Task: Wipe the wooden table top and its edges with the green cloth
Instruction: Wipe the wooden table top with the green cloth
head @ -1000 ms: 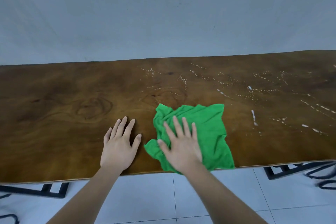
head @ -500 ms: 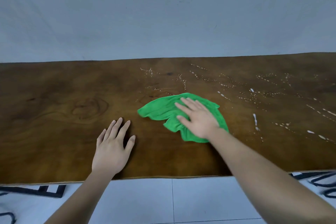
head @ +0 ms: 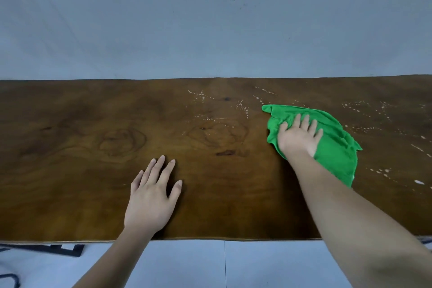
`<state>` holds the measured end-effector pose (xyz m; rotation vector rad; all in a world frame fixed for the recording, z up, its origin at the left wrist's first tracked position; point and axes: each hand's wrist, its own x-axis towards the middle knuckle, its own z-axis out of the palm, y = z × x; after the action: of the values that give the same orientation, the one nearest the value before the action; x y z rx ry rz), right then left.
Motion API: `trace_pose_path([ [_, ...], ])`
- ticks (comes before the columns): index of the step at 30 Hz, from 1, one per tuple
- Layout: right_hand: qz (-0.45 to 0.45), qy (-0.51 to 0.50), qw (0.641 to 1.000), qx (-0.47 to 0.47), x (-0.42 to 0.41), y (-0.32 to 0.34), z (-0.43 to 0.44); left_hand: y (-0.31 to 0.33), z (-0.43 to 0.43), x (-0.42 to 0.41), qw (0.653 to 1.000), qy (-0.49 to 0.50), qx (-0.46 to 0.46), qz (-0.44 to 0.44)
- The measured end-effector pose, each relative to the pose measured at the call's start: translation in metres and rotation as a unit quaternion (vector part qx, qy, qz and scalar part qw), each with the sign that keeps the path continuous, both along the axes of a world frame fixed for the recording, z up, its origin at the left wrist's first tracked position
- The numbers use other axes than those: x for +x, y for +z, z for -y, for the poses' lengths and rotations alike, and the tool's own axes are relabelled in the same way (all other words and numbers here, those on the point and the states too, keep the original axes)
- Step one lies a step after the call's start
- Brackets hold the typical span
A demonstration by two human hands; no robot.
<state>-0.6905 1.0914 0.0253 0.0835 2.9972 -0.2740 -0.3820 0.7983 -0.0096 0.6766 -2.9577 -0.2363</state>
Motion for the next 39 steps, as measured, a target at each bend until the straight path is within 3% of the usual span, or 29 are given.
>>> trace_pose_path([
  [5,0.01,0.101,0.995,0.013,0.04,0.002,0.103,0.001,-0.002,0.001,1.0,-0.004,0.005,-0.002],
  [9,0.001,0.243,0.97,0.014,0.083,-0.003,0.178,0.003,-0.003,0.002,1.0,-0.005,0.007,-0.006],
  [15,0.002,0.519,0.854,0.018,0.108,-0.006,0.208,0.006,-0.005,0.003,1.0,-0.008,0.007,-0.012],
  [18,-0.004,0.588,0.809,-0.009,0.073,-0.001,0.175,0.004,-0.004,0.002,1.0,-0.007,0.005,-0.002],
  [20,-0.006,0.569,0.822,-0.019,0.04,0.002,0.143,0.004,-0.003,0.001,1.0,-0.003,0.009,0.001],
  [23,-0.017,0.483,0.875,-0.02,-0.014,0.007,0.086,0.004,-0.002,0.0,1.0,-0.003,0.012,0.009],
  [30,-0.041,0.151,0.988,-0.019,-0.096,0.0,-0.018,0.006,-0.003,-0.001,1.0,-0.009,0.016,0.008],
  [35,-0.011,-0.016,1.0,-0.019,-0.103,-0.002,0.024,0.009,-0.003,-0.002,1.0,-0.012,0.022,0.007],
  [39,0.008,0.055,0.998,0.007,-0.074,0.005,0.111,0.01,-0.002,-0.003,1.0,-0.013,0.021,0.012],
])
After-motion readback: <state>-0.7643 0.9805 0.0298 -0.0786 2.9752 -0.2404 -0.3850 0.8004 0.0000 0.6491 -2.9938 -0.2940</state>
